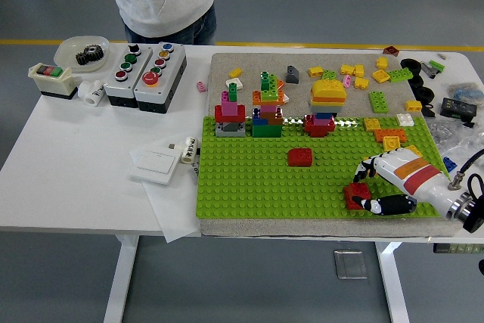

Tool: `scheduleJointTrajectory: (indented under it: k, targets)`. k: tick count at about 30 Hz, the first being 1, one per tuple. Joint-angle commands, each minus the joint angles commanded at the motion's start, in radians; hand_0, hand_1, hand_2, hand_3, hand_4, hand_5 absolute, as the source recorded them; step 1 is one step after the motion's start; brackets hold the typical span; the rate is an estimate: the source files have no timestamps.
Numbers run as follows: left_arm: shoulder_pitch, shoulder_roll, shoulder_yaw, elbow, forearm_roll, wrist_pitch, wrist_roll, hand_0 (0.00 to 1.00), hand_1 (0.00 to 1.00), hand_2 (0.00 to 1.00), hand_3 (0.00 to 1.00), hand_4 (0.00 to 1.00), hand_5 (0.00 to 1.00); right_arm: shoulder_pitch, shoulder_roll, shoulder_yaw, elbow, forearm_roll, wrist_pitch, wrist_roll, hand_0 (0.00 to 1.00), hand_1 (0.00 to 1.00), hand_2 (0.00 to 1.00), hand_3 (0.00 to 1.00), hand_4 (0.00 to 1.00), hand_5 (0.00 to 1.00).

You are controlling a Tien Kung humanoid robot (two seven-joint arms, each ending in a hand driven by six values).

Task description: Pick up the brick,pile it on top of brick,press brick,pick up the brick,pile it on top of brick,press brick

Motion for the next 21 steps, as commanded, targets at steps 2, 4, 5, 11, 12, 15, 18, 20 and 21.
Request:
scheduleJointTrajectory:
  k: [2,4,5,11,12,15,18,20,21]
  targets:
    - [0.000,0.000,0.000,0.000,0.000,0.000,0.000,0.834,0.917,0.932,0.832,0.823,0.799,-0.001,0.000,0.001,0.000,0.000,0.000,0.000,0.495,0.507,0.543,0.502,0.730,0.421]
    - [0.000,0.000,0.000,0.000,0.000,0.000,0.000,0.834,0.916,0.932,0.831,0.820,0.799,-0.001,-0.001,0.001,0.000,0.001,0.000,-0.001,0.495,0.510,0.543,0.502,0.735,0.425]
    - [0.000,0.000,0.000,0.000,0.000,0.000,0.000,0.834,0.916,0.932,0.831,0.820,0.799,-0.003,-0.001,0.002,0.002,0.002,0.000,-0.001,0.495,0.510,0.543,0.502,0.735,0.425]
    - [0.000,0.000,0.001,0.000,-0.001,0.000,0.000,0.834,0.915,0.932,0.829,0.819,0.800,-0.008,0.001,0.006,0.007,0.002,0.001,-0.002,0.495,0.508,0.543,0.502,0.737,0.426]
    - [0.000,0.000,0.001,0.000,-0.002,-0.001,0.000,0.834,0.915,0.932,0.829,0.819,0.800,-0.010,0.001,0.008,0.007,0.002,0.002,-0.002,0.495,0.508,0.543,0.502,0.737,0.426]
    - [0.000,0.000,0.001,0.000,-0.002,-0.001,0.000,0.833,0.914,0.932,0.829,0.818,0.801,-0.012,0.002,0.010,0.007,0.002,0.003,-0.002,0.496,0.508,0.543,0.503,0.739,0.427]
    - [0.000,0.000,0.001,-0.001,-0.002,-0.001,0.000,0.833,0.914,0.932,0.829,0.818,0.801,-0.016,0.003,0.011,0.009,0.002,0.004,-0.003,0.496,0.508,0.543,0.503,0.739,0.427]
    - [0.000,0.000,0.001,-0.001,-0.001,-0.001,0.000,0.833,0.914,0.932,0.829,0.818,0.801,-0.016,0.003,0.011,0.010,0.001,0.006,-0.003,0.496,0.508,0.543,0.503,0.739,0.427]
    - [0.000,0.000,0.001,-0.001,-0.001,-0.001,0.000,0.833,0.913,0.932,0.828,0.818,0.801,-0.016,0.003,0.011,0.010,0.001,0.007,-0.003,0.495,0.506,0.543,0.503,0.741,0.427]
